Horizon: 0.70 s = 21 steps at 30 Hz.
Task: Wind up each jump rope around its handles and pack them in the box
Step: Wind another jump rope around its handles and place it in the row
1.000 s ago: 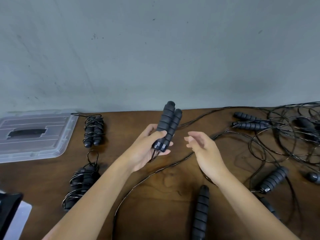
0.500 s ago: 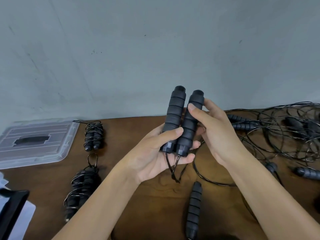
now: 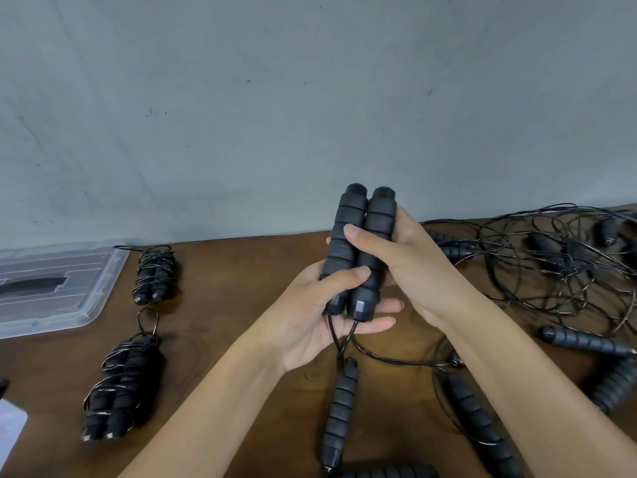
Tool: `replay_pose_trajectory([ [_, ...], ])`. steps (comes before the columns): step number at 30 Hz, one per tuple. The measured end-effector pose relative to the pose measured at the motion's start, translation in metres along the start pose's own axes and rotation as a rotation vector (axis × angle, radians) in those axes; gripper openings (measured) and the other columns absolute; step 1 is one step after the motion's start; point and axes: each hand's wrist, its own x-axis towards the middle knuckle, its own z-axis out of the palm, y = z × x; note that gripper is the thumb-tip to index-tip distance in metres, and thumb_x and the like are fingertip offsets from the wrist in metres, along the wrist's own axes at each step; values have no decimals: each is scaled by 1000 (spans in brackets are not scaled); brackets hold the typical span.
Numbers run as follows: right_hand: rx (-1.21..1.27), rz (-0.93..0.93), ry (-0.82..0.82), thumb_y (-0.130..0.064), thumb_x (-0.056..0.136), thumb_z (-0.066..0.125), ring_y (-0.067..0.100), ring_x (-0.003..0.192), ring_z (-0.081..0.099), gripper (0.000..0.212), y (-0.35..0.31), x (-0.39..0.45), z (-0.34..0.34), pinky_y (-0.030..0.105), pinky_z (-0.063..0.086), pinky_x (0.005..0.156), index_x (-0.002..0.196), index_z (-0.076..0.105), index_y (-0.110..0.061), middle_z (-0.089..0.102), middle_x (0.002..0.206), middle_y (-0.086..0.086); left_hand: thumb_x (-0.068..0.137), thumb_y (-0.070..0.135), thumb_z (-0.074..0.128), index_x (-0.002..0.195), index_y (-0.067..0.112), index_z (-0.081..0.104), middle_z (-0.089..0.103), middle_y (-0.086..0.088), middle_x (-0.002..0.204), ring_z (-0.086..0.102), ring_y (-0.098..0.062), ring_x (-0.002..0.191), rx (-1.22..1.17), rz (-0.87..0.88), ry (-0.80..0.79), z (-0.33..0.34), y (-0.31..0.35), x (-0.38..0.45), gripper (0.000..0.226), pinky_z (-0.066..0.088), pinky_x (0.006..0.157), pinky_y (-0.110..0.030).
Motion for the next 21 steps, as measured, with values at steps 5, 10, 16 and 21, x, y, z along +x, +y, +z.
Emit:
replay_pose_trajectory([
  [5, -64, -39, -9, -33, 93, 73, 17, 104, 72, 33, 0, -6, -16, 49, 60, 88, 122, 58, -27, 74, 113, -1, 91, 29, 72, 125, 9, 69, 77, -14, 112, 76, -26, 88, 160, -50, 49, 11, -16, 6, 39, 65, 77, -35],
  [10, -22, -18, -50, -40, 92, 72, 12, 108, 70, 37, 14, -10, -26, 46, 55, 100, 124, 59, -27, 73, 116, -3, 84, 26, 83, 104, 12, 77, 69, -9, 90, 60, -19, 68, 72, -68, 107, 21, -34, 13, 25, 53, 58, -25],
  [16, 98, 172, -432, -85, 76, 56, 7, 100, 61, 69, 64, -38, -27, 38, 50, 102, 131, 55, -43, 64, 121, -11, 88, 24, 76, 95, 9, 76, 67, -11, 88, 64, -19, 69, -4, 41, 227, 21, -37, 14, 16, 59, 62, -30],
  [21, -265, 79, -639, -40, 102, 58, 17, 91, 71, 25, 80, -65, -29, 30, 49, 99, 114, 66, -20, 76, 87, -3, 88, 26, 74, 101, 7, 69, 68, -7, 89, 65, -19, 67, 75, 40, 302, 15, -33, 7, 23, 60, 58, -28],
])
